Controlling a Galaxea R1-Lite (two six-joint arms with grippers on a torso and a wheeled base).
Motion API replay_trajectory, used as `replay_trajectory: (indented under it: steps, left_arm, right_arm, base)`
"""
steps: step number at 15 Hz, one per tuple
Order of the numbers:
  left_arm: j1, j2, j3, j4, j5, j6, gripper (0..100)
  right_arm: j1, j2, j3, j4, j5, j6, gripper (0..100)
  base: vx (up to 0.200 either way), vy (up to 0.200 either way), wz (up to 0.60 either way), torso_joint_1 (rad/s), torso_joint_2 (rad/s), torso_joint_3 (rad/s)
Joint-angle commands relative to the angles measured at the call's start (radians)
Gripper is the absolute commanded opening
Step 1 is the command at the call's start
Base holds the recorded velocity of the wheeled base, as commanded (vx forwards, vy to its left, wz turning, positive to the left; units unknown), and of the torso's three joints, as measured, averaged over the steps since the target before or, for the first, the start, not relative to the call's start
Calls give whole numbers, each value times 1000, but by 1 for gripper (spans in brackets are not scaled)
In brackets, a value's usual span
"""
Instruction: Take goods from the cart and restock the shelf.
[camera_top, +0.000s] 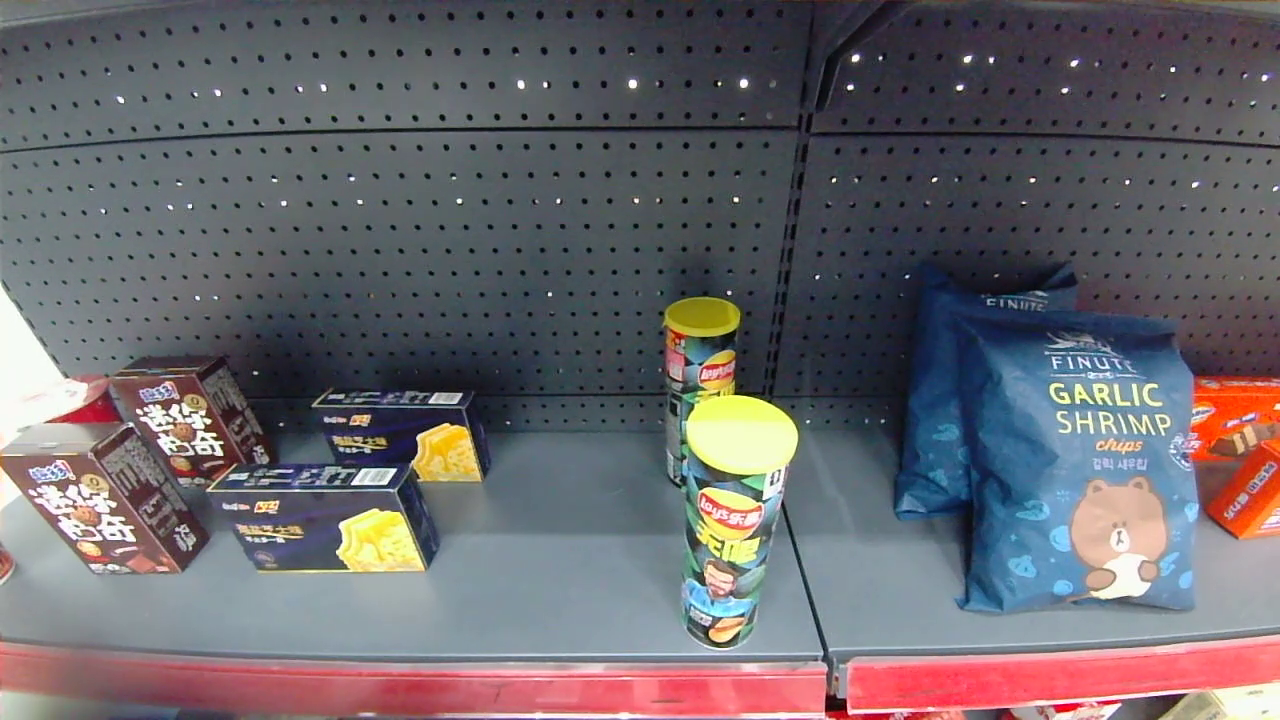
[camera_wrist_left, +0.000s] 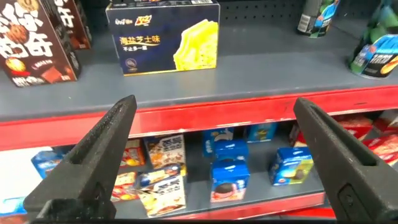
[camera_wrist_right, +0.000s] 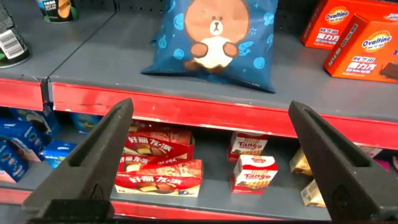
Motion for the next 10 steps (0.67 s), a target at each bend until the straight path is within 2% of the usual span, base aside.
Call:
replay_trajectory:
  steps: [1, 10]
  left_arm:
    - [0, 4, 0, 0, -3, -3, 100]
    - [0, 4, 0, 1, -4, -3, 100]
  right_arm:
    - [0, 4, 0, -1, 4, 3, 100]
    - [0, 5, 0, -1, 6, 2, 100]
  base:
    - [0, 0, 0, 0, 0, 0]
    - [0, 0, 0, 0, 0, 0]
